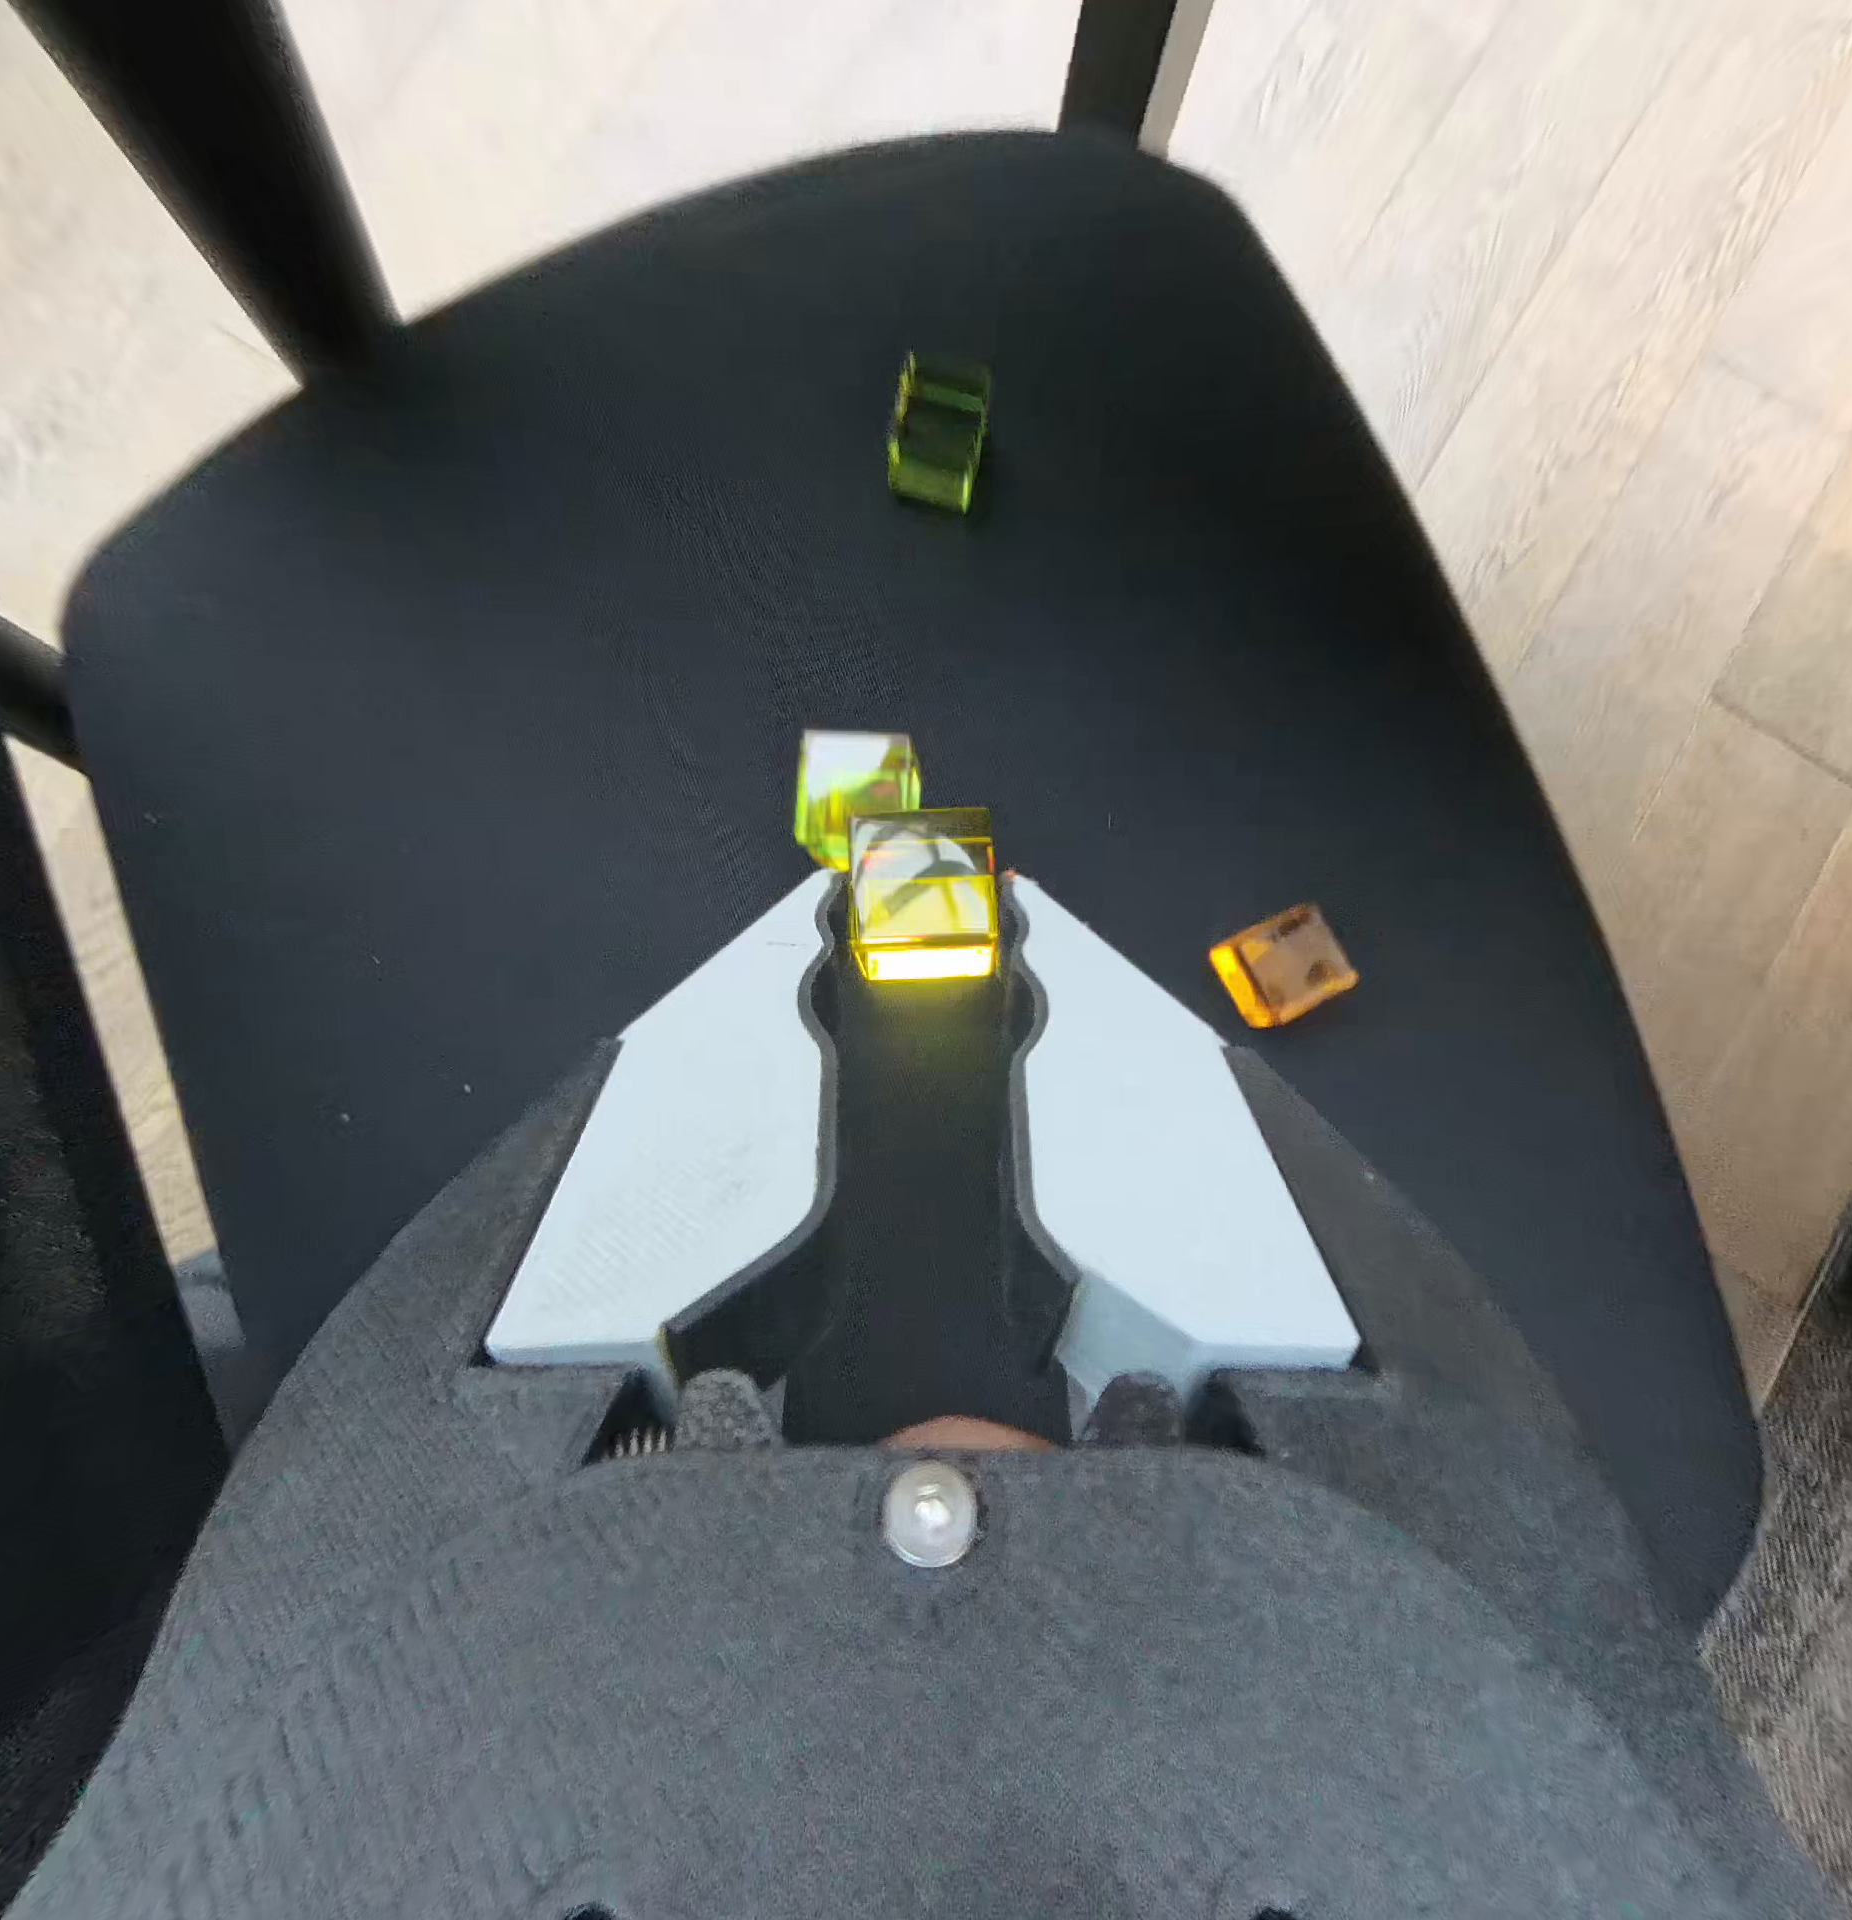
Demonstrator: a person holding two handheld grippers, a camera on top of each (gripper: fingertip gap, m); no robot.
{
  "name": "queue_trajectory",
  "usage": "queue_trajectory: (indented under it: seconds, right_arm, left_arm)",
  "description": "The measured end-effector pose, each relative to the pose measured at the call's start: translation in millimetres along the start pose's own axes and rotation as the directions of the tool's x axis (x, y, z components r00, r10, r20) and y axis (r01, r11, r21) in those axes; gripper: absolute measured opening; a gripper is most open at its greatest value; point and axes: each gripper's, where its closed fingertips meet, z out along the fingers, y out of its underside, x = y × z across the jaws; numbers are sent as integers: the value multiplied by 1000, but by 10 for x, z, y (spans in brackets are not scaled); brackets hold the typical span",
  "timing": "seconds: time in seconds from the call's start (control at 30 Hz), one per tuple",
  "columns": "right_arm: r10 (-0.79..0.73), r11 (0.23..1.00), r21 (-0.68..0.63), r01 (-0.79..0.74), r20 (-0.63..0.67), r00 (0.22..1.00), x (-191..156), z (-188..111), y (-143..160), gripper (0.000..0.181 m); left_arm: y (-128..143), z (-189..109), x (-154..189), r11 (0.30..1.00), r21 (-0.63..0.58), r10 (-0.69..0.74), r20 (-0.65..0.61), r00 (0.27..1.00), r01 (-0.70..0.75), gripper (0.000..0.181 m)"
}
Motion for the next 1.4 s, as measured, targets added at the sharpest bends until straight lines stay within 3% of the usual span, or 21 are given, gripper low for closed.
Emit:
queue_trajectory:
  seconds: [0.13,0.43,0.6,0.9,1.27,1.4]
  right_arm:
    - [-24,998,56,22,27,999,-97,-3,-262,26]
    - [-93,995,-19,94,9,996,-125,223,-175,26]
    - [-106,993,58,107,-8,994,-124,145,-352,25]
    - [-237,965,-121,231,-32,971,-83,168,-158,26]
    - [-252,955,-157,250,4,968,-138,303,-127,27]
    - [-235,962,-146,232,3,972,-140,305,-134,39]
  left_arm:
    - [-6,-1,0,1000,2,0,-1,1000,0,0]
    - [2,2,2,1000,1,-11,-10,1000,11,0]
    - [3,3,5,1000,1,-17,-15,1000,17,0]
    - [-10,-1,7,1000,6,-16,-18,1000,17,0]
    - [-8,-3,5,1000,7,-19,-19,1000,19,0]
    - [-7,-3,4,1000,7,-20,-20,1000,20,0]
